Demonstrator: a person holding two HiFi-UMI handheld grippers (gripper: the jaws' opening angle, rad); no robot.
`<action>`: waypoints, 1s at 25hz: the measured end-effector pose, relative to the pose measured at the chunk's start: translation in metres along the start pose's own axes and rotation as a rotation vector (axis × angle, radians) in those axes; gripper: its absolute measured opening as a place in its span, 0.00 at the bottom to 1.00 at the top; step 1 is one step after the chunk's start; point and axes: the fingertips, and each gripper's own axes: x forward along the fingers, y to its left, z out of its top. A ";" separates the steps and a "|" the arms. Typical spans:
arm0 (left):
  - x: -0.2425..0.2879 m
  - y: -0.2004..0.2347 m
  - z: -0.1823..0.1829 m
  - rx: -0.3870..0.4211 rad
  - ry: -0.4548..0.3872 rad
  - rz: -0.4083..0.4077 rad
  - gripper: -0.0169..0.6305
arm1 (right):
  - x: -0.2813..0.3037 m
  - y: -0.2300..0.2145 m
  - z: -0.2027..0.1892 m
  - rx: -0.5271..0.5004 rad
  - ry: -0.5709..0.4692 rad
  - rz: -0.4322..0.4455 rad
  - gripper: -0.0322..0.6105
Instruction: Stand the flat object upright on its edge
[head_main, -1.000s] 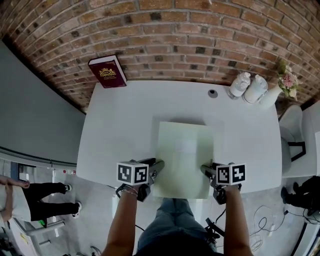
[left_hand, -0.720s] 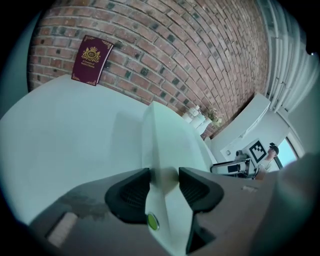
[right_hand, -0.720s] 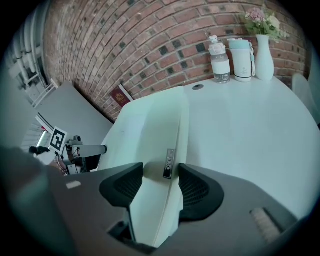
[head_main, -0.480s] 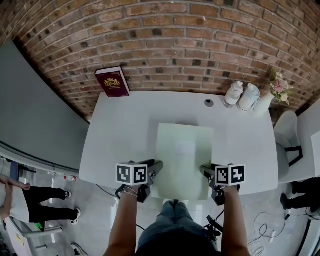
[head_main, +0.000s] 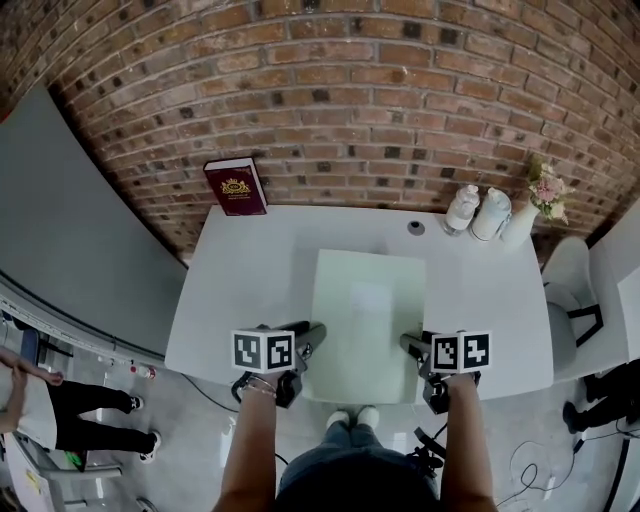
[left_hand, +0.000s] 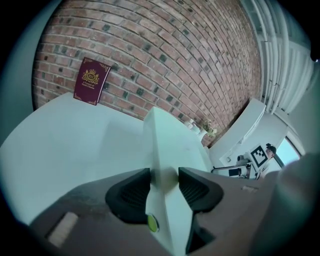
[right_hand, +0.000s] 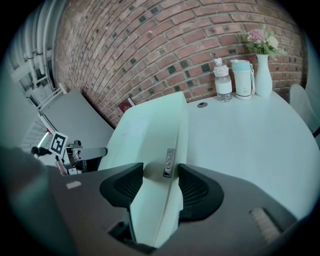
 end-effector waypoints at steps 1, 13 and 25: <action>-0.001 -0.001 0.003 0.004 -0.007 -0.001 0.32 | -0.001 0.001 0.002 -0.002 -0.006 0.000 0.40; -0.008 -0.020 0.038 0.073 -0.061 -0.011 0.31 | -0.020 0.008 0.034 -0.035 -0.081 -0.005 0.40; -0.030 -0.041 0.087 0.182 -0.249 -0.042 0.31 | -0.050 0.032 0.085 -0.152 -0.313 -0.005 0.39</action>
